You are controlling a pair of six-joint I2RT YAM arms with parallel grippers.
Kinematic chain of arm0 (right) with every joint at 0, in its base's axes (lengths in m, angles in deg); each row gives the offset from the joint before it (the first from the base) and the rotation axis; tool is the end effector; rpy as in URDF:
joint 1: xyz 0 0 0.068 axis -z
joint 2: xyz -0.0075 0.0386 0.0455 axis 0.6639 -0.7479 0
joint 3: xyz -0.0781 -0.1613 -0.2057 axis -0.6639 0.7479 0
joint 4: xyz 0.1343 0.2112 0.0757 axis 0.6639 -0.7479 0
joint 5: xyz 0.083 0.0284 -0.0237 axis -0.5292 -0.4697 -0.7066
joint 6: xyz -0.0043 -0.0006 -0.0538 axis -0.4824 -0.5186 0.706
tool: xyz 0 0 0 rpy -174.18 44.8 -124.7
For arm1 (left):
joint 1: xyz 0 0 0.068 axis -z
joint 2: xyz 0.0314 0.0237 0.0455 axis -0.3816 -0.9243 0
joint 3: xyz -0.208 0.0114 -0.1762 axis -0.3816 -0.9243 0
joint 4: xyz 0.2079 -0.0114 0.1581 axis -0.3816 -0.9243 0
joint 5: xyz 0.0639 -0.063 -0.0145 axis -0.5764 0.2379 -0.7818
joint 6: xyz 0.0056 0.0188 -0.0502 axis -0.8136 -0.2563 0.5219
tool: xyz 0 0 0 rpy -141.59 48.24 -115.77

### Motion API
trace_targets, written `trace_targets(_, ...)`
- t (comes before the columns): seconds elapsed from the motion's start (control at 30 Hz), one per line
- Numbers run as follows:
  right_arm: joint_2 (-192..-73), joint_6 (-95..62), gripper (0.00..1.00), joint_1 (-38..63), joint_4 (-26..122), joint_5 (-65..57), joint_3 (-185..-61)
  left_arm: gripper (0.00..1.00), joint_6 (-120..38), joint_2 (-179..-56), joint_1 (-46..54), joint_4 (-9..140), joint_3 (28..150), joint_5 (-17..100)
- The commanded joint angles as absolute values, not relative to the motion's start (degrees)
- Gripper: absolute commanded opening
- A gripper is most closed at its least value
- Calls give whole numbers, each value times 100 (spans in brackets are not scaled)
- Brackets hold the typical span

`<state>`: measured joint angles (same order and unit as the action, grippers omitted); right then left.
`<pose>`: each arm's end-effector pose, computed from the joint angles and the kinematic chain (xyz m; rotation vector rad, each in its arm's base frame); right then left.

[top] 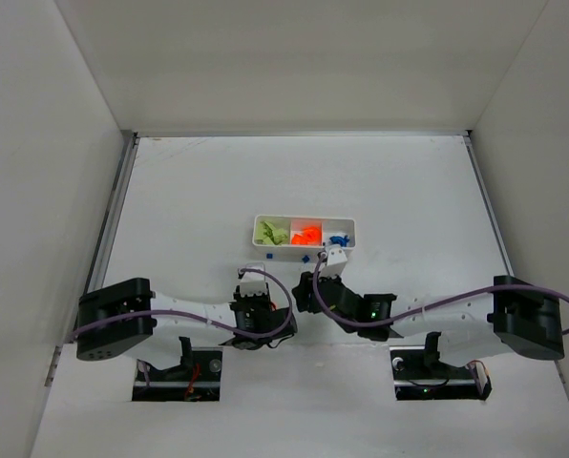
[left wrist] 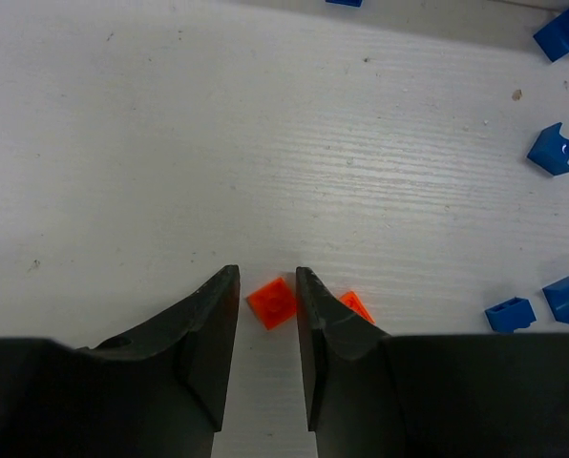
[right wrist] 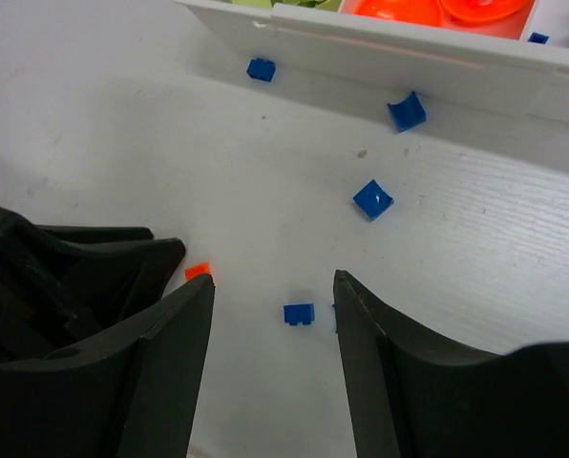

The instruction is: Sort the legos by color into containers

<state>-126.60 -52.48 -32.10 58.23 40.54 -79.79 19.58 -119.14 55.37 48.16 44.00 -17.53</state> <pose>0.0931 0.2424 0.1886 -0.1953 2.0715 0.5762 0.0702 -0.1945 0.1338 -0.1167 2.1883 -0.1885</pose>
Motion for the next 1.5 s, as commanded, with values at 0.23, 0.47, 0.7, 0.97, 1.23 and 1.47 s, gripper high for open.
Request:
trace_targets(0.23, -12581, -5426, 59, -3412, 5954, 4202, -7975, 15, 2105, -12088, 5566, 4474, 4379, -1524)
trace_targets(0.47, -12633, -5347, 59, -3719, 5752, 4071, -8036, 12, 2000, -11404, 5575, 4422, 4291, -1656)
trace_targets(0.7, -12756, -5373, 57, -3930, 5735, 4027, -8107, 14, 1771, -10920, 5583, 4334, 4229, -1603)
trace_targets(0.97, -13730, -5321, 46, -4326, 5664, 3710, -8650, 15, 1587, -10358, 5469, 4299, 4150, -1533)
trace_targets(1.23, -14768, -5566, 57, -4792, 5322, 4070, -9372, 23, 1183, -8865, 4820, 4343, 3869, -1261)
trace_targets(1.47, -15085, -5891, 45, -4871, 4777, 4412, -9601, 25, 954, -8274, 4274, 4316, 3684, -927)
